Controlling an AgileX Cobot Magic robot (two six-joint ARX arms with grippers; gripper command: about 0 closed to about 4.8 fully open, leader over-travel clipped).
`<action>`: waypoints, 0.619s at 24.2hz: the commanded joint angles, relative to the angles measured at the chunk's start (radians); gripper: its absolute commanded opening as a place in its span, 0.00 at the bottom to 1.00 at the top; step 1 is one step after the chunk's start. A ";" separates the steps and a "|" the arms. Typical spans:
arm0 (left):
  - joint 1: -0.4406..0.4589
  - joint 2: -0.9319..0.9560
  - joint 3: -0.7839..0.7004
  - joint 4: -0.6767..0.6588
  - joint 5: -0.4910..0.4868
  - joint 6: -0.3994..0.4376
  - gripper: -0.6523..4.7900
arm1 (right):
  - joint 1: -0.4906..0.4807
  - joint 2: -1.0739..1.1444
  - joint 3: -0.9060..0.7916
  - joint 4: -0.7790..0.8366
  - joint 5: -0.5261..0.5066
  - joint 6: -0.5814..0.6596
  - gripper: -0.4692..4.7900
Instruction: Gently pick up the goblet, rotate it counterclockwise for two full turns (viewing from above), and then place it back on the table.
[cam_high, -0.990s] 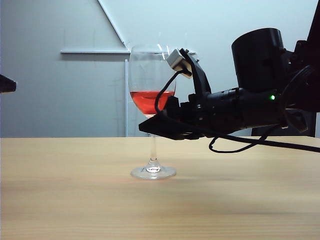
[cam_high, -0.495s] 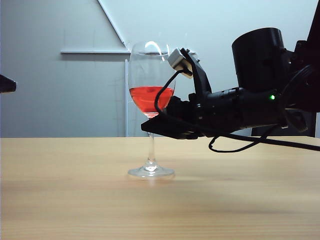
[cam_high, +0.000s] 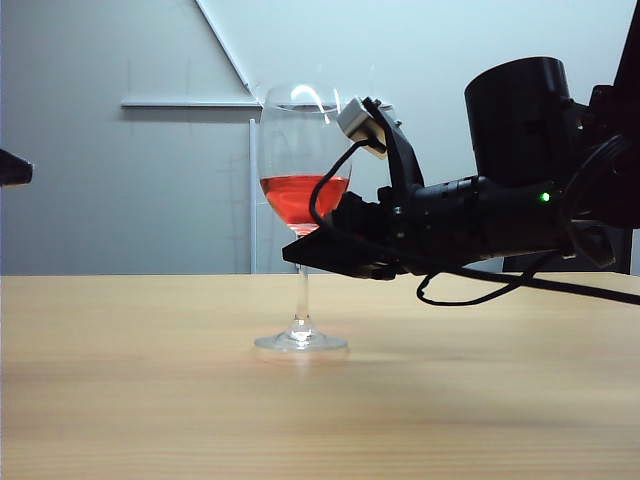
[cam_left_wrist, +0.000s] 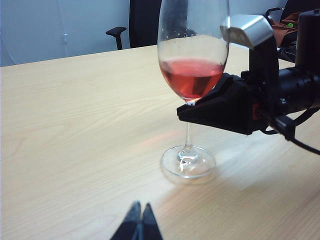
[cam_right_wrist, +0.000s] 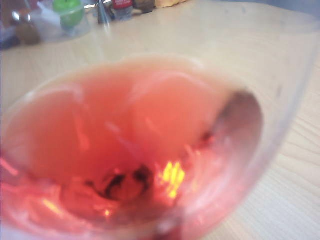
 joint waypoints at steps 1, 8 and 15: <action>-0.001 0.001 0.004 0.005 0.001 0.000 0.11 | 0.002 -0.011 0.005 0.096 0.004 0.073 0.09; 0.001 0.001 0.004 0.005 0.000 0.000 0.11 | -0.002 -0.040 0.004 0.114 0.040 0.093 0.09; 0.058 0.001 0.004 0.004 0.000 0.000 0.11 | -0.024 -0.125 0.003 0.012 0.102 0.119 0.09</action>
